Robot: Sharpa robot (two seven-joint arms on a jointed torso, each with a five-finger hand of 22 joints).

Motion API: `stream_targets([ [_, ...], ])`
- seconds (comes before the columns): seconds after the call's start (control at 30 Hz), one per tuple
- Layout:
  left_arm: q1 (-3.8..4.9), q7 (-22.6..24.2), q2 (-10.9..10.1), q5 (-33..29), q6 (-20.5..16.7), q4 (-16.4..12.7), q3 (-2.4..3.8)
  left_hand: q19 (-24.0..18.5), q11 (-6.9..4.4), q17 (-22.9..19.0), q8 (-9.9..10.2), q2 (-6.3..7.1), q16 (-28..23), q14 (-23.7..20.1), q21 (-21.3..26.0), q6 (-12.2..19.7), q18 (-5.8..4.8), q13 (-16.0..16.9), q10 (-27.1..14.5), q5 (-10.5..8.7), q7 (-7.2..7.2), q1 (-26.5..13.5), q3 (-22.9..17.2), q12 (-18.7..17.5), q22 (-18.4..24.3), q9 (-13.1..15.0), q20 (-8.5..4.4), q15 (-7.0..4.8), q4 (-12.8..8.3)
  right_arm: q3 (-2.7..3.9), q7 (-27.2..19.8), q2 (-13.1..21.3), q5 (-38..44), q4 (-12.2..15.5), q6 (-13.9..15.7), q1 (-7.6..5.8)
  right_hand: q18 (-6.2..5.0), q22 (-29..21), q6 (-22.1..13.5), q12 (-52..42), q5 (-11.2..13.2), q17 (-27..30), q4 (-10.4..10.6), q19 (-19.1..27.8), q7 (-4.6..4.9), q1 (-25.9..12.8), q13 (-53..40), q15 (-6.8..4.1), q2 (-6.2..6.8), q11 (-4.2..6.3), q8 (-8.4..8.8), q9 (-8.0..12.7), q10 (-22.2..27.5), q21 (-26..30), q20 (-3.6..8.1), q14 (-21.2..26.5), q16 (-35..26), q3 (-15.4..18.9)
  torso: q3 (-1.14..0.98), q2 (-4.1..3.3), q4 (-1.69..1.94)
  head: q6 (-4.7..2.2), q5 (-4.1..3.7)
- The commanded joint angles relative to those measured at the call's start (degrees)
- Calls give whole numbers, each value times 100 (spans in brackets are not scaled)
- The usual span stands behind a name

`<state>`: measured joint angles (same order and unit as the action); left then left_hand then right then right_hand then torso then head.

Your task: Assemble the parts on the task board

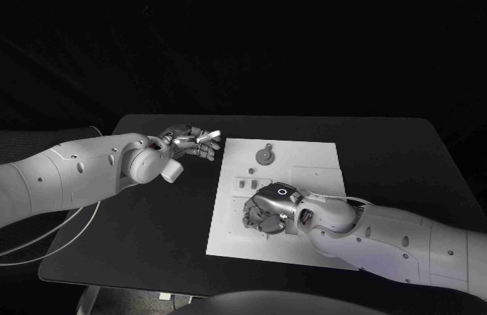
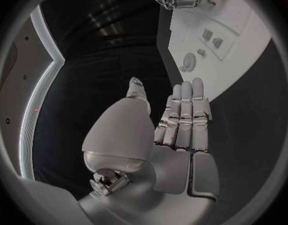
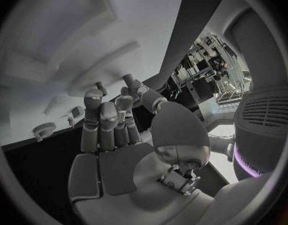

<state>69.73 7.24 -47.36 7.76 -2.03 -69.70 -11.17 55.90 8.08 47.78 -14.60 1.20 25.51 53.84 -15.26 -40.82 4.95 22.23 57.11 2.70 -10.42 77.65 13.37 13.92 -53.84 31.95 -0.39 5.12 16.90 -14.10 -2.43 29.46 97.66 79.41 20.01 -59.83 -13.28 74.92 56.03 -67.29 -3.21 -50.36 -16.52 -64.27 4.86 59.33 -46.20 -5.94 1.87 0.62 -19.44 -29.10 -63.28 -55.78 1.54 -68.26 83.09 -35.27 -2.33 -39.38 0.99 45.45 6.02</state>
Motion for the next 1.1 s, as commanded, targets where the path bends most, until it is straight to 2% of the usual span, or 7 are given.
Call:
stream_targets([
  [0.03, 7, 19, 9, 11, 92, -9, 6, -2, -6, 7, 14, -43, -34, -13, 36, 7, 63, 10, -36, 19, -30, 16, -37, 30, -5, -6, -1, 18, -8, -5, 14, 4, 57, 16, -140, 7, -172, 5, 34, 31, -17, -3, -9, -12, 99, 35, -9, -39, 24, -6, 4, 1, -42, 37, 44, 14, -34, -24, -1, 0, 0, 4, -1],
  [1.1, 7, 8, 4, 11, 73, -12, 6, -3, 2, 8, 20, -40, -36, -14, 38, 16, 64, 11, -64, 19, -33, 16, -43, 38, -7, -13, -2, 18, -10, -5, 83, -1, 40, -23, -240, 7, -172, 6, 42, 35, -14, -7, -4, -5, 104, 32, -16, -29, 22, -12, 8, 0, -38, 40, 39, 19, -37, -23, -1, -1, 2, 2, -24],
])
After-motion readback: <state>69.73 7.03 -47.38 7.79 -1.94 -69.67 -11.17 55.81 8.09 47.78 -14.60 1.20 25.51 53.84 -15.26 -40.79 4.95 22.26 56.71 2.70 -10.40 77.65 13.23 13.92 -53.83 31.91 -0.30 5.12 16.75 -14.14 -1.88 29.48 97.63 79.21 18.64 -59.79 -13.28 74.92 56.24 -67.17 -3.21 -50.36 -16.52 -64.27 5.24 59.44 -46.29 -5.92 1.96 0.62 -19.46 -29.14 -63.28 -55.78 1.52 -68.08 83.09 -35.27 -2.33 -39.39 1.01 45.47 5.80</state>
